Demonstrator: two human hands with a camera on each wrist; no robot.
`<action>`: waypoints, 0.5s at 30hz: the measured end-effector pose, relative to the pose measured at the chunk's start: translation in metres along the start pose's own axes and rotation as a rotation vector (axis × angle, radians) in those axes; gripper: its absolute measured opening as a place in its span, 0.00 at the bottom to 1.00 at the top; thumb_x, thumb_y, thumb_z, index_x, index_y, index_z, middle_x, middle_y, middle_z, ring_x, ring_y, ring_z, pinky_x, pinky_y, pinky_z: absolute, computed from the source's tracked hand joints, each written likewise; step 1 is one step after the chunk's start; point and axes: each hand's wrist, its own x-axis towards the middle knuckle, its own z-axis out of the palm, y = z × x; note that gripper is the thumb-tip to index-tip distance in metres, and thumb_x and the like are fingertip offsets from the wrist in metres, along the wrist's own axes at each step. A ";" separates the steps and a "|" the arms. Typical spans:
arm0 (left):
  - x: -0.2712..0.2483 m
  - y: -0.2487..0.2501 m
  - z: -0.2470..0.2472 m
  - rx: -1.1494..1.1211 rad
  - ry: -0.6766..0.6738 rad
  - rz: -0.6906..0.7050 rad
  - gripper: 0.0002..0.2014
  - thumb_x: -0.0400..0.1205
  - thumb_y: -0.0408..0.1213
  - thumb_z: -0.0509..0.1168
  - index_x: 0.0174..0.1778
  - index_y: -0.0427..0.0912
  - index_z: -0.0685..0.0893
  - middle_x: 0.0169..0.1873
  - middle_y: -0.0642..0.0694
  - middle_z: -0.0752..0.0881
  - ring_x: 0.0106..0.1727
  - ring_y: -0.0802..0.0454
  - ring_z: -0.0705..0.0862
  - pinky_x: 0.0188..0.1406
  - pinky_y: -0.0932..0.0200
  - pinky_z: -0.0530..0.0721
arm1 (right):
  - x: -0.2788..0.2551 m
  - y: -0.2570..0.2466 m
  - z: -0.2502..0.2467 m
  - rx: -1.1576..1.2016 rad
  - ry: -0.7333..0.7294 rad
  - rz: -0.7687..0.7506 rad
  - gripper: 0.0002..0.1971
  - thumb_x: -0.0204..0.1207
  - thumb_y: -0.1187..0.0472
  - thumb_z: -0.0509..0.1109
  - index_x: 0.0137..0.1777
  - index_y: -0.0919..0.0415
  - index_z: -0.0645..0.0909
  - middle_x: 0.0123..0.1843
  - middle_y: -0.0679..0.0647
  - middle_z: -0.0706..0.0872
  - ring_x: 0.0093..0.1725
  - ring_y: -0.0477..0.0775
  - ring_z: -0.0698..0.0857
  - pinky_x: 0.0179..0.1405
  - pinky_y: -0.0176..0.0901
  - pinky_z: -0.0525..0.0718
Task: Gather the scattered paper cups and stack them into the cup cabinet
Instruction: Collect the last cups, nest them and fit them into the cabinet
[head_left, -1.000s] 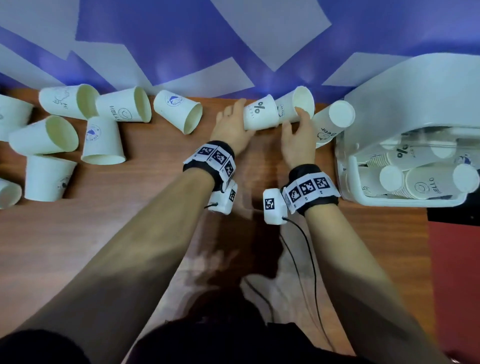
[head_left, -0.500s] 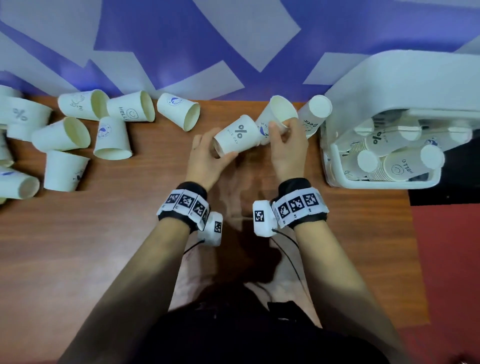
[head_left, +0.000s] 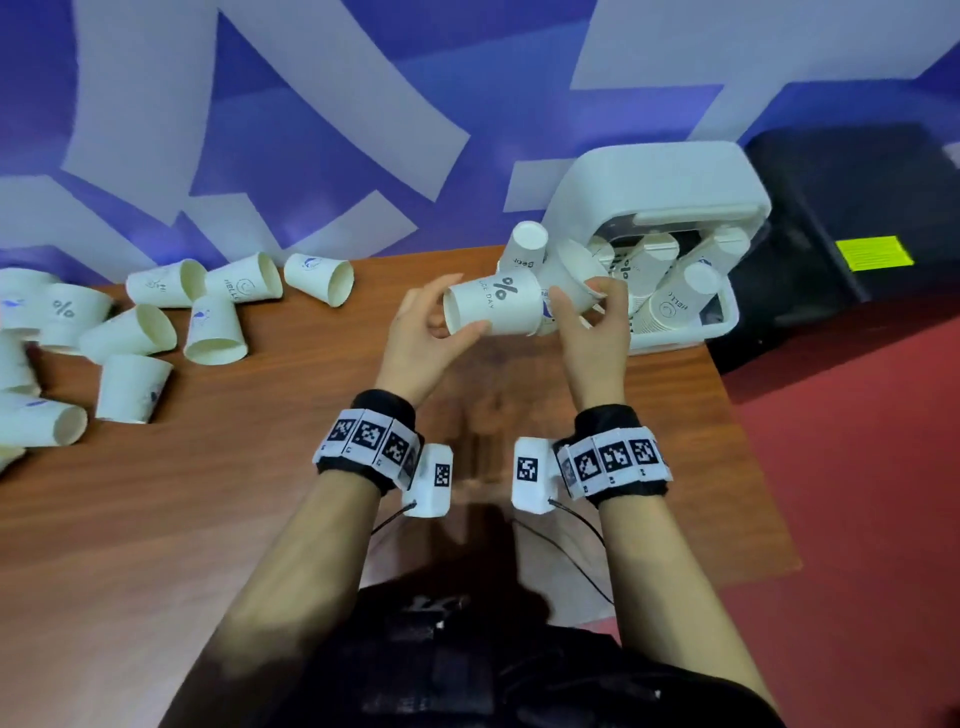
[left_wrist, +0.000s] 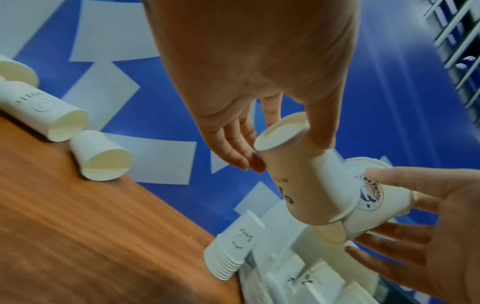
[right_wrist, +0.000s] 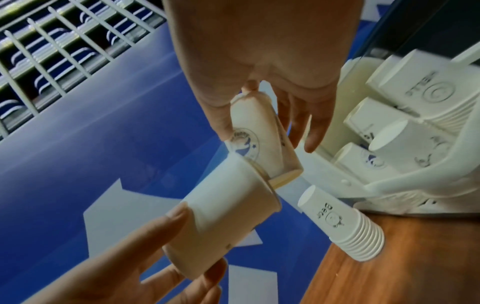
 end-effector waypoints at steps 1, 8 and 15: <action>-0.003 0.005 0.007 -0.004 -0.018 0.009 0.29 0.72 0.40 0.77 0.70 0.50 0.78 0.59 0.48 0.77 0.52 0.60 0.82 0.54 0.68 0.81 | -0.002 -0.002 -0.009 0.047 -0.002 0.008 0.15 0.75 0.65 0.73 0.55 0.54 0.71 0.49 0.47 0.81 0.43 0.35 0.82 0.44 0.35 0.82; -0.017 0.032 0.060 0.008 -0.108 0.015 0.29 0.74 0.34 0.76 0.72 0.49 0.76 0.43 0.56 0.73 0.37 0.75 0.77 0.43 0.79 0.73 | 0.008 -0.003 -0.069 0.224 0.018 0.055 0.43 0.77 0.69 0.71 0.84 0.54 0.47 0.65 0.37 0.70 0.51 0.19 0.77 0.44 0.19 0.78; -0.016 0.048 0.120 0.091 -0.045 0.030 0.28 0.73 0.36 0.77 0.69 0.47 0.79 0.55 0.47 0.77 0.43 0.64 0.78 0.44 0.82 0.72 | 0.043 0.001 -0.129 0.175 0.082 0.085 0.49 0.72 0.64 0.76 0.84 0.53 0.47 0.79 0.54 0.67 0.74 0.49 0.74 0.72 0.44 0.76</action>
